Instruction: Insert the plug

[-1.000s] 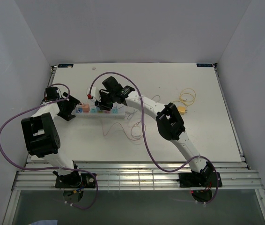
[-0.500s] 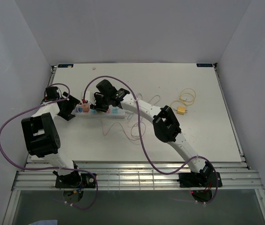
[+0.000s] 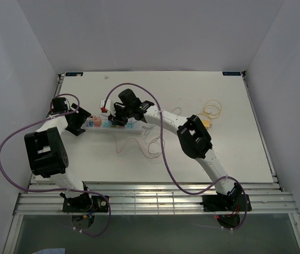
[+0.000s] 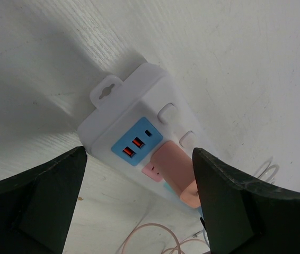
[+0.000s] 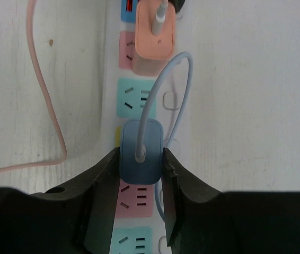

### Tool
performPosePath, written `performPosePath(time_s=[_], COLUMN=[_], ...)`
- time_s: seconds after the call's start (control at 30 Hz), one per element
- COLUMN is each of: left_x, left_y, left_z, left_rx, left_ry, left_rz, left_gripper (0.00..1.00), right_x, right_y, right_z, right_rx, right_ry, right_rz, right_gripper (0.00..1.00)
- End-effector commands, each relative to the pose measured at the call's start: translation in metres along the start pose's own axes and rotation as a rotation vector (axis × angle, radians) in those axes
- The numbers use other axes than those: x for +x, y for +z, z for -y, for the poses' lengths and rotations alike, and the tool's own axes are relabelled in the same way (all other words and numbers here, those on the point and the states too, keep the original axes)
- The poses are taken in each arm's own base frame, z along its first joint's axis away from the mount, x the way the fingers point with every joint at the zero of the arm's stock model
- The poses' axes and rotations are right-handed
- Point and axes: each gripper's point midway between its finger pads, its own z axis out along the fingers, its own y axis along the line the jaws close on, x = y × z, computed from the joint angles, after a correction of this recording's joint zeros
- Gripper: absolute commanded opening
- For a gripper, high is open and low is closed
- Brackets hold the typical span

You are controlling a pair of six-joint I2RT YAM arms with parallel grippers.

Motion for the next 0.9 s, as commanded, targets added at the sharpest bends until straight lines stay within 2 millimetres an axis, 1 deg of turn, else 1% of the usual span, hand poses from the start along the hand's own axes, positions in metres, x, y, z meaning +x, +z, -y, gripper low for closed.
performPosePath(time_s=[0.0,0.1,0.2,0.4,0.5,0.53,0.57,0.6,0.63,0.67,0.77,0.8,0.87], left_x=[0.007,0.007,0.007,0.008,0.007,0.006,0.006,0.006,0.005,0.004,0.001,-0.001,-0.002], left_y=[-0.002,-0.002,-0.002,-0.002,-0.002,-0.003,-0.003,-0.004,-0.004,-0.005,-0.008,-0.01,-0.011], left_z=[0.01,0.009,0.01,0.011,0.012,0.013,0.013,0.014,0.015,0.017,0.021,0.023,0.025], left_rx=[0.023,0.019,0.021,0.025,0.026,0.029,0.029,0.032,0.034,0.039,0.046,0.051,0.053], left_ry=[0.035,0.034,0.036,0.038,0.04,0.038,0.041,0.04,0.038,0.041,0.04,0.042,0.04], left_rz=[-0.031,-0.033,-0.034,-0.036,-0.033,-0.031,-0.032,-0.031,-0.028,-0.025,-0.019,-0.011,-0.009], left_gripper=[0.91,0.91,0.91,0.91,0.91,0.91,0.91,0.91,0.92,0.92,0.92,0.92,0.93], right_x=[0.148,0.157,0.16,0.158,0.148,0.149,0.146,0.134,0.129,0.12,0.1,0.089,0.078], right_y=[0.008,0.005,0.006,0.009,0.008,0.006,0.005,0.004,0.003,0.0,-0.003,-0.005,-0.006], right_z=[-0.076,-0.082,-0.081,-0.075,-0.072,-0.072,-0.07,-0.063,-0.061,-0.058,-0.045,-0.041,-0.034], right_rx=[-0.168,-0.171,-0.159,-0.154,-0.143,-0.138,-0.126,-0.108,-0.099,-0.088,-0.056,-0.044,-0.027], right_ry=[0.236,0.248,0.254,0.269,0.264,0.268,0.269,0.257,0.255,0.253,0.238,0.236,0.227], right_rz=[-0.378,-0.4,-0.398,-0.399,-0.373,-0.373,-0.362,-0.333,-0.321,-0.304,-0.252,-0.231,-0.201], right_gripper=[0.08,0.08,0.08,0.08,0.08,0.12,0.13,0.15,0.22,0.22,0.22,0.22,0.29])
